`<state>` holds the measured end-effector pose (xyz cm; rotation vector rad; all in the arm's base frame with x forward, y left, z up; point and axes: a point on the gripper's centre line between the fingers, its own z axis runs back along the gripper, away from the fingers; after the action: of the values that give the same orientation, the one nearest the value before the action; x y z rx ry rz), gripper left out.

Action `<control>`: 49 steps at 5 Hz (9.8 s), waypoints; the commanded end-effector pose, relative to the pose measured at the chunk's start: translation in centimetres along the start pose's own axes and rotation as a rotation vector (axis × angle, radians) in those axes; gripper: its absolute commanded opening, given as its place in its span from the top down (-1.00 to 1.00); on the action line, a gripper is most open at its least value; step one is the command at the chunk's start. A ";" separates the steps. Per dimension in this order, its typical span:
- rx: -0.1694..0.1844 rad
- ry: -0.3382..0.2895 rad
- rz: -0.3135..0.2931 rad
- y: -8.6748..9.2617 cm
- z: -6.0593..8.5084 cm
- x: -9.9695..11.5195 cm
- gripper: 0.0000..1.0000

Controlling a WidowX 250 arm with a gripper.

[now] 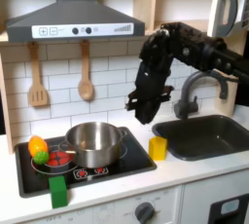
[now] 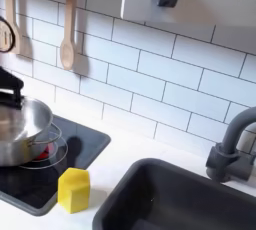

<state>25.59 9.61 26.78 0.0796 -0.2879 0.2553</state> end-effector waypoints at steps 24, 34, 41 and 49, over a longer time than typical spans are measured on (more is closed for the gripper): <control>-0.108 -0.624 -0.044 0.8 8.1 17.9 1.00; -0.172 -0.368 -0.156 -2.5 3.4 9.0 1.00; -0.206 0.001 -0.295 -7.6 -4.4 -0.2 -1.00; -0.165 0.166 -0.364 -10.1 -11.6 1.0 -1.00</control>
<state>32.34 1.72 15.81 -0.0516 -0.1338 -0.1174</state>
